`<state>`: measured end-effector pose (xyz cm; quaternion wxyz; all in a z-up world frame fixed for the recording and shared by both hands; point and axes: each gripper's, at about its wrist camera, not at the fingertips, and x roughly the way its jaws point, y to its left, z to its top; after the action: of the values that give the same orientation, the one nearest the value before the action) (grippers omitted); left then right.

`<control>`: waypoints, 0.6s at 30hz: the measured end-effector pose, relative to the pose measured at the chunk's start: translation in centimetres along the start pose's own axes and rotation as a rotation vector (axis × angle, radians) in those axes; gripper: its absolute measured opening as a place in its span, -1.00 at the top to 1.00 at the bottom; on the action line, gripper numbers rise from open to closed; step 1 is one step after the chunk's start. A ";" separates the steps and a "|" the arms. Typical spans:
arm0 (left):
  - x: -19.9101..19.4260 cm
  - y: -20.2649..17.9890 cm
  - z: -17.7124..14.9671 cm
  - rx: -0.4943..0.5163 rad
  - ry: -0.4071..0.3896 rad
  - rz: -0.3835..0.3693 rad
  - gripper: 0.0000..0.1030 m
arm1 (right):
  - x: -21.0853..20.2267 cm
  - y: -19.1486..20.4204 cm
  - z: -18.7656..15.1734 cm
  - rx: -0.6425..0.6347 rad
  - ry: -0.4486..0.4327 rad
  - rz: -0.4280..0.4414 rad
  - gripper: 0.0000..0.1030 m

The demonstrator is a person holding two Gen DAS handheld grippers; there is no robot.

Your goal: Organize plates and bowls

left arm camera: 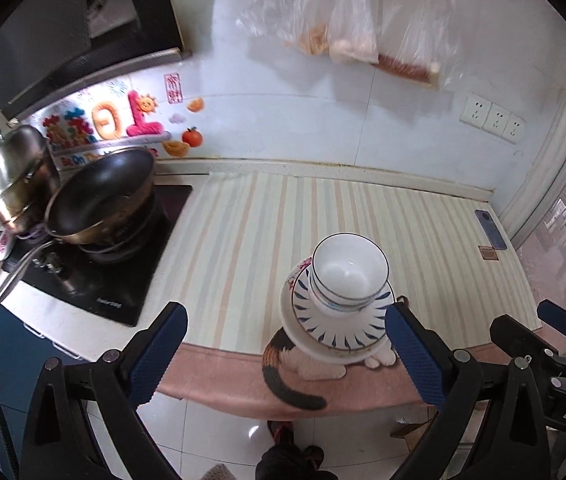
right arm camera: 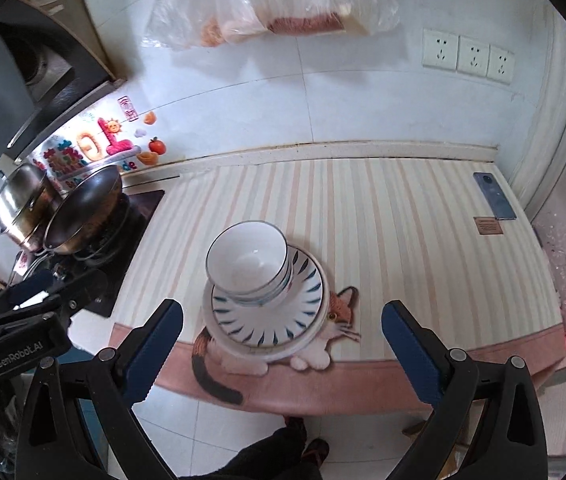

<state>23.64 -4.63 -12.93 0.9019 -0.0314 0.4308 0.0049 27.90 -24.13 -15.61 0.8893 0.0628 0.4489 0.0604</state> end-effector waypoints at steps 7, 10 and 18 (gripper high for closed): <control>-5.4 0.9 -2.9 0.005 -0.046 0.002 -0.97 | -6.8 1.6 -3.8 -0.005 -0.064 -0.022 -0.97; -7.4 1.5 -4.1 0.000 -0.066 -0.006 -0.97 | -9.6 2.1 -5.3 -0.003 -0.094 -0.033 -0.98; -12.5 3.2 -7.3 0.036 -0.112 0.005 -0.97 | -16.4 4.4 -9.6 0.019 -0.170 -0.065 -0.98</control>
<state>10.01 -1.70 -7.89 0.9250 -0.0139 0.3797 0.0014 10.24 -21.95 -7.56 0.9251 0.0616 0.3741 0.0218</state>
